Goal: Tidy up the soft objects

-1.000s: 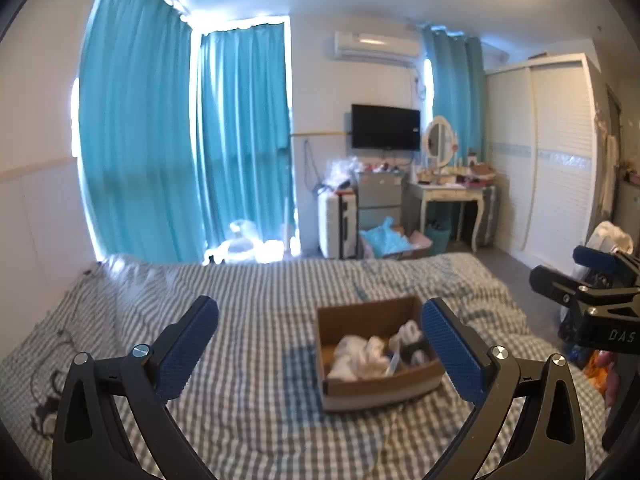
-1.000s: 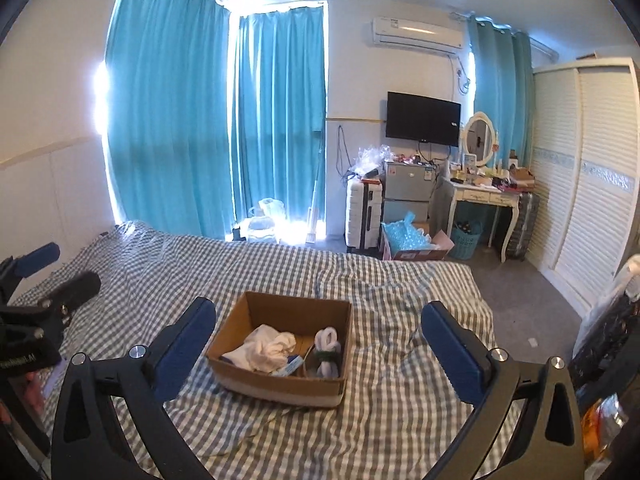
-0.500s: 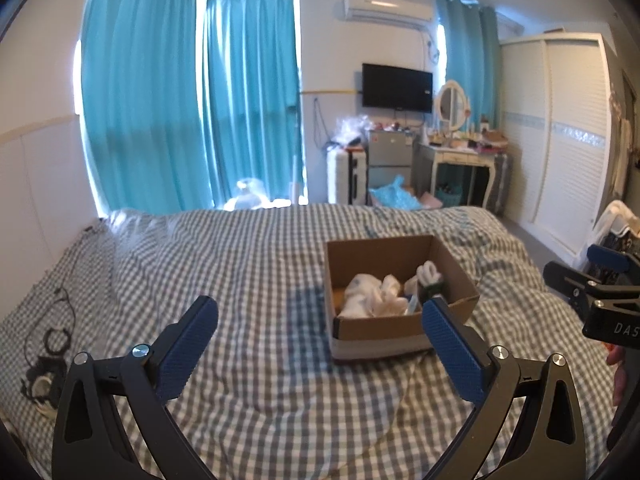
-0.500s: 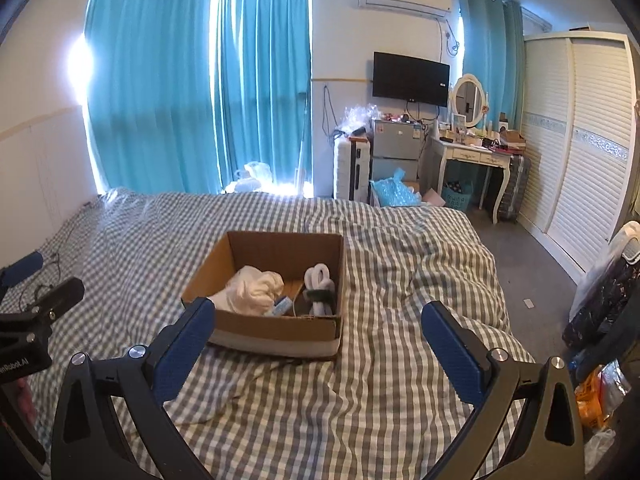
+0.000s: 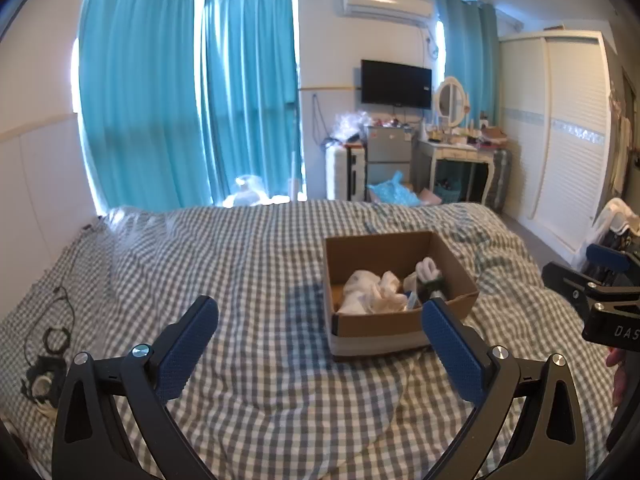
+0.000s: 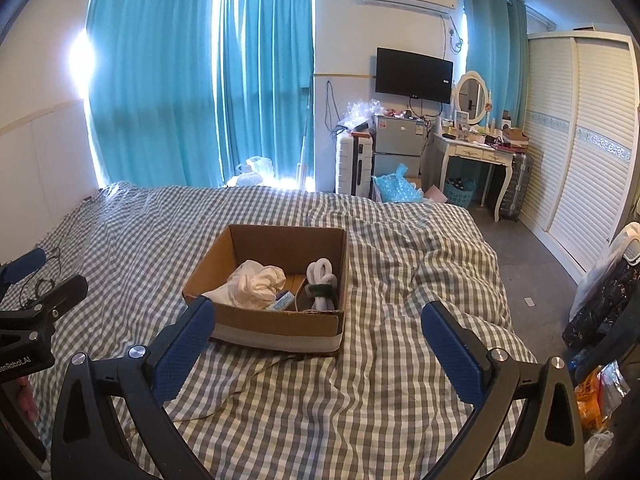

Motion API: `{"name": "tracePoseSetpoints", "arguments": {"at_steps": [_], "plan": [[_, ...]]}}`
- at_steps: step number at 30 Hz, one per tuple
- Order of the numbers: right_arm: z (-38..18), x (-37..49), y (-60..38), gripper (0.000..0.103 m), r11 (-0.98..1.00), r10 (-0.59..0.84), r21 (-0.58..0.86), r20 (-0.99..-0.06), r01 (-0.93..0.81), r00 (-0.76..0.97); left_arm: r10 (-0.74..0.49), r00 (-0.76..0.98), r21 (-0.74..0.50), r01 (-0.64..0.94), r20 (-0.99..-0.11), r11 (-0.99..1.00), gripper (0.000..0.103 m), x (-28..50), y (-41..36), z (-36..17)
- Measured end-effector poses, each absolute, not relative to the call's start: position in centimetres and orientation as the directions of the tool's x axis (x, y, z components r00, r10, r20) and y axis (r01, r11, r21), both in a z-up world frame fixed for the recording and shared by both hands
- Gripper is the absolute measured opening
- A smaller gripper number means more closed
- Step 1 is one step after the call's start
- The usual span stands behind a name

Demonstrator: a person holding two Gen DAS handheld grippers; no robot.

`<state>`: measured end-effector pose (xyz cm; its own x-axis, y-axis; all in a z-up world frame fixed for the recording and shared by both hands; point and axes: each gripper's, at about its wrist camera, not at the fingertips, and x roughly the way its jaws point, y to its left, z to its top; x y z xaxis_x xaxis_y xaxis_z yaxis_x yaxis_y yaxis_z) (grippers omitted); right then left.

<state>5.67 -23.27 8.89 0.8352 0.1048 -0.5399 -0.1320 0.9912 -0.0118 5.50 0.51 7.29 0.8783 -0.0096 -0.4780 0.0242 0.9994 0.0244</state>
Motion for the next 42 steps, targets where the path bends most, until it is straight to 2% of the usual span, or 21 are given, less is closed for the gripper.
{"name": "tracePoseSetpoints", "arguments": {"at_steps": [42], "plan": [[8.93, 5.58, -23.04, 0.103, 0.992, 0.1, -0.015, -0.548, -0.129, 0.83, -0.019, 0.875, 0.009, 0.027, -0.485, 1.0, 0.103, 5.58, 0.55, 7.13]]}}
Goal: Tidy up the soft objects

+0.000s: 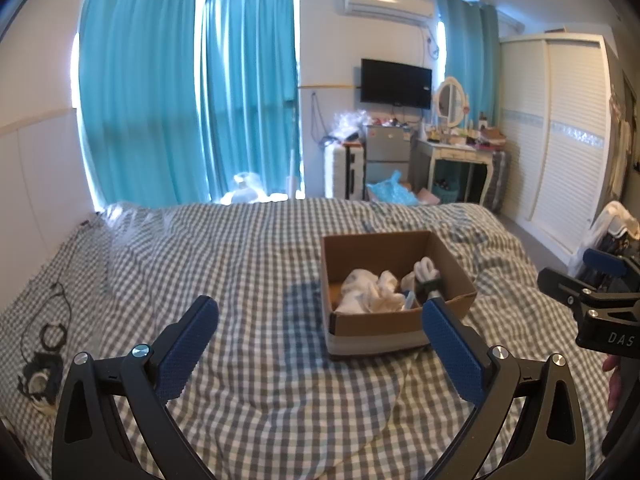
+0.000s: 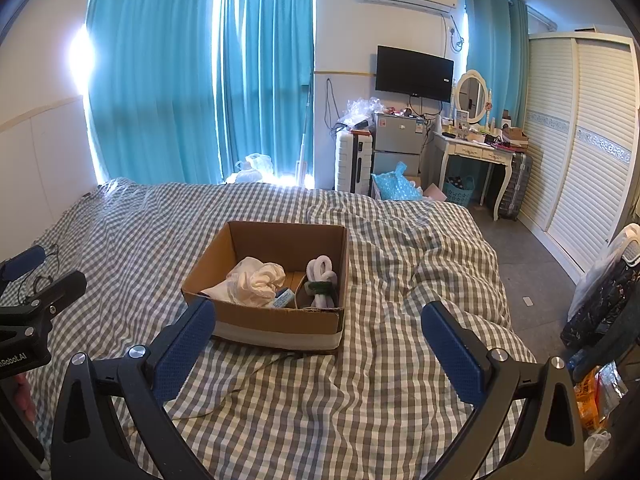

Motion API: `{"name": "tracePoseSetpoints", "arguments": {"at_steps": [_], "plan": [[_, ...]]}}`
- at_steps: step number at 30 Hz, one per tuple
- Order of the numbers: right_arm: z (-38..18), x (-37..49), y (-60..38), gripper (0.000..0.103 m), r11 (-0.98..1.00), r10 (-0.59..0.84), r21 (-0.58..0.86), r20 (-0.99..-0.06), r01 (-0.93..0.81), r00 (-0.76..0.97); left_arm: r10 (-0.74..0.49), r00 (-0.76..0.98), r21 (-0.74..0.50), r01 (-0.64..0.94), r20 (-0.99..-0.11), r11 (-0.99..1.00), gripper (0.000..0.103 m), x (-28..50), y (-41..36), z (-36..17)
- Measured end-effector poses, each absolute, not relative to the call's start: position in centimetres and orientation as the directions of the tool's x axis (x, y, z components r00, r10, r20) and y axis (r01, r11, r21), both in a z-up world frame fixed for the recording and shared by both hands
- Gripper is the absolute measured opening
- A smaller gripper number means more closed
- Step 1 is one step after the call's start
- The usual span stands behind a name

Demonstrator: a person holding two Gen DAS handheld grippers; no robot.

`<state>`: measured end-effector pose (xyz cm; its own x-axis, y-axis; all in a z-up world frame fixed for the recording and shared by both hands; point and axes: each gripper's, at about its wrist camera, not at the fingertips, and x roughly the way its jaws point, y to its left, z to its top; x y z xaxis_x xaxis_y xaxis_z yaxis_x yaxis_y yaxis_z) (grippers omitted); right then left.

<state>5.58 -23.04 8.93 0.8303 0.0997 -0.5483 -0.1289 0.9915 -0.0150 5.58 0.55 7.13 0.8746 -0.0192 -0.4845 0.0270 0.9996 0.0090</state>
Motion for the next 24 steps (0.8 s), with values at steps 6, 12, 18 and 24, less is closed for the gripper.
{"name": "tracePoseSetpoints", "arguments": {"at_steps": [6, 12, 18, 24], "plan": [[8.95, 5.6, -23.04, 0.103, 0.992, 0.099, -0.015, -0.548, -0.129, 0.83, -0.017, 0.875, 0.01, 0.025, -0.483, 1.0, 0.103, 5.58, 0.67, 7.38], [8.95, 5.59, -23.01, 0.103, 0.991, 0.1, -0.016, -0.55, -0.13, 0.829, -0.015, 0.876, 0.013, 0.024, -0.483, 1.0, 0.103, 5.61, 0.69, 7.45], [8.92, 5.51, -23.04, 0.103, 0.991, 0.102, -0.016, -0.552, -0.133, 0.827, -0.011, 0.874, 0.013, 0.02, -0.485, 1.0, 0.103, 5.58, 0.75, 7.42], [8.93, 5.44, -23.15, 0.103, 0.991, 0.1, -0.017, -0.555, -0.131, 0.826, -0.008, 0.874, 0.013, 0.016, -0.487, 1.0, 0.103, 5.45, 0.81, 7.46]]}}
